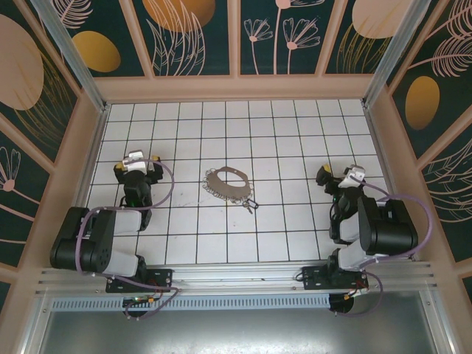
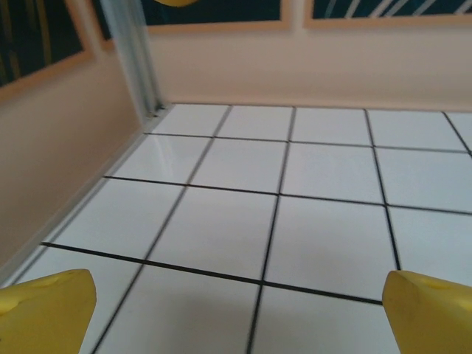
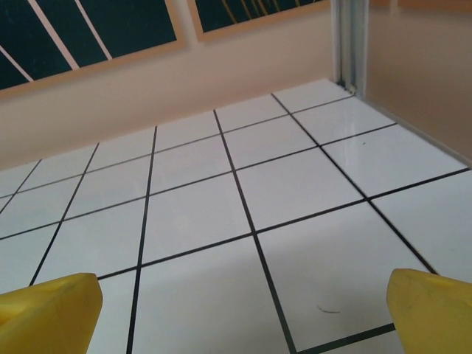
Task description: Put the keys on the keyring
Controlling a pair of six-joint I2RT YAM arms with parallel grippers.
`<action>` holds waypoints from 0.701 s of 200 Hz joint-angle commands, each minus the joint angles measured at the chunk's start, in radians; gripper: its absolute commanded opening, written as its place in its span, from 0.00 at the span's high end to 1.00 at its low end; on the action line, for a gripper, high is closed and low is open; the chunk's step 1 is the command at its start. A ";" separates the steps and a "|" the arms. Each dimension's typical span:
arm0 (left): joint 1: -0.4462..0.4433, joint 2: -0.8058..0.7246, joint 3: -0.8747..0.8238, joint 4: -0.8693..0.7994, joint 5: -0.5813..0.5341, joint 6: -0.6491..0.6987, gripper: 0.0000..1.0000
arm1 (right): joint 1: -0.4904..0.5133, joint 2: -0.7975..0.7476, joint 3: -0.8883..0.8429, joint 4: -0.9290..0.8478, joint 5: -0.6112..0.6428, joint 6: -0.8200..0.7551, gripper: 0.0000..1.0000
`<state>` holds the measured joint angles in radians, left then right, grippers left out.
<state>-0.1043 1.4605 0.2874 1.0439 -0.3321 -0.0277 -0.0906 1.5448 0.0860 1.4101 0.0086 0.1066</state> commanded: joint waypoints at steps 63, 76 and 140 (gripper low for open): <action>0.104 0.041 0.029 0.073 0.197 -0.066 0.01 | 0.046 0.012 0.110 -0.053 0.030 -0.056 0.01; 0.104 0.040 0.024 0.080 0.204 -0.065 0.01 | 0.057 0.012 0.109 -0.053 0.060 -0.061 0.01; 0.104 0.067 -0.038 0.209 0.214 -0.054 0.01 | 0.081 0.015 0.116 -0.062 0.093 -0.080 0.01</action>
<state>-0.0063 1.5215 0.2550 1.1854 -0.1368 -0.0719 -0.0078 1.5536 0.1841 1.3342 0.0784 0.0498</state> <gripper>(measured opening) 0.988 0.989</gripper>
